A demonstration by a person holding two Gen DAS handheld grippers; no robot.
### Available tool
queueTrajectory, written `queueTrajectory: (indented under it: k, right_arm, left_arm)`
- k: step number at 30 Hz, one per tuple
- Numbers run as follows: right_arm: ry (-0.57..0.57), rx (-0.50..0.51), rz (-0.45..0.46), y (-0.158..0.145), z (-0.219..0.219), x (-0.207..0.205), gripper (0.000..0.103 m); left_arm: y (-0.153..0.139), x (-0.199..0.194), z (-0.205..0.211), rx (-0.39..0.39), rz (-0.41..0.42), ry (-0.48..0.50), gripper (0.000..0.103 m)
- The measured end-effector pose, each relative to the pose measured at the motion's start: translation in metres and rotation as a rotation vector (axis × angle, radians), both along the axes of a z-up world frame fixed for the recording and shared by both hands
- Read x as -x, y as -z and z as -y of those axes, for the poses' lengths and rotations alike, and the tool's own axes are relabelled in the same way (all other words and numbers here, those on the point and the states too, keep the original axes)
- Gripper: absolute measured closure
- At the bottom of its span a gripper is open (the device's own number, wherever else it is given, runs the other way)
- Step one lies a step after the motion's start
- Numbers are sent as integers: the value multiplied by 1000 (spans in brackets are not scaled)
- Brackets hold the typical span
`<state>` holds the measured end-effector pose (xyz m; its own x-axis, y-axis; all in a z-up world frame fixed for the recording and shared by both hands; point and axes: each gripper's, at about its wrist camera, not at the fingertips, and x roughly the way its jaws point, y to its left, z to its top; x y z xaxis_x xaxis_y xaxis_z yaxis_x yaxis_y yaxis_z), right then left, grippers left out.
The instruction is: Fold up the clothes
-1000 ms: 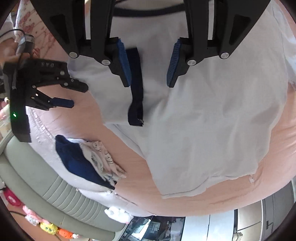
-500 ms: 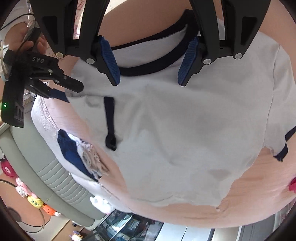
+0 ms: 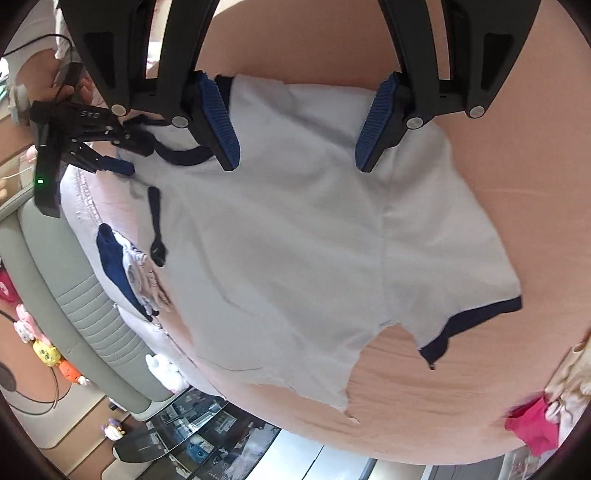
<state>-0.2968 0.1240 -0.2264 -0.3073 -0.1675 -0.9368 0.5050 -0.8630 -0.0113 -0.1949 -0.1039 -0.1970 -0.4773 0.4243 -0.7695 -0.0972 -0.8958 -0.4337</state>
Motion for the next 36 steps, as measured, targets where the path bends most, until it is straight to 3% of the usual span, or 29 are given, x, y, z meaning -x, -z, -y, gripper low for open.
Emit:
queueTrajectory:
  k: [1, 5, 8, 11, 14, 18, 22, 26, 27, 28, 31, 33, 36]
  right_arm:
    - [13, -28, 15, 6, -2, 0, 27]
    - [30, 29, -28, -26, 12, -6, 27]
    - [-63, 131, -143, -60, 47, -16, 26]
    - [-157, 233, -162, -72, 98, -25, 26]
    - [-269, 239, -121, -58, 157, -41, 26]
    - [-305, 240, -65, -23, 203, -59, 26]
    - [-262, 194, -25, 6, 204, -50, 26]
    - [-147, 208, -126, -6, 180, -41, 26]
    - [-106, 207, -156, -9, 172, -39, 26]
    - [-101, 183, -131, -5, 170, -35, 26]
    - [-132, 96, -53, 11, 167, -27, 35]
    - [-179, 96, -72, 8, 166, -32, 37]
    - [-190, 119, -55, 4, 158, -33, 38]
  left_arm:
    - [-4, -3, 8, 20, -14, -15, 40]
    - [-13, -12, 50, 18, -57, -167, 40]
    - [-3, -10, 78, 15, -22, -263, 40]
    - [9, -10, 92, -47, 1, -291, 40]
    - [11, -9, 94, -100, -30, -293, 40]
    - [16, 6, 97, -128, -36, -291, 40]
    - [17, 14, 91, -156, -35, -269, 40]
    - [17, 20, 77, -64, -49, -213, 41]
    - [17, 21, 75, -52, -51, -207, 48]
    - [17, 23, 73, -37, -45, -207, 60]
    - [19, 29, 69, 2, -27, -208, 81]
    - [18, 33, 72, -28, -29, -212, 87]
    - [17, 39, 76, -73, -25, -216, 89]
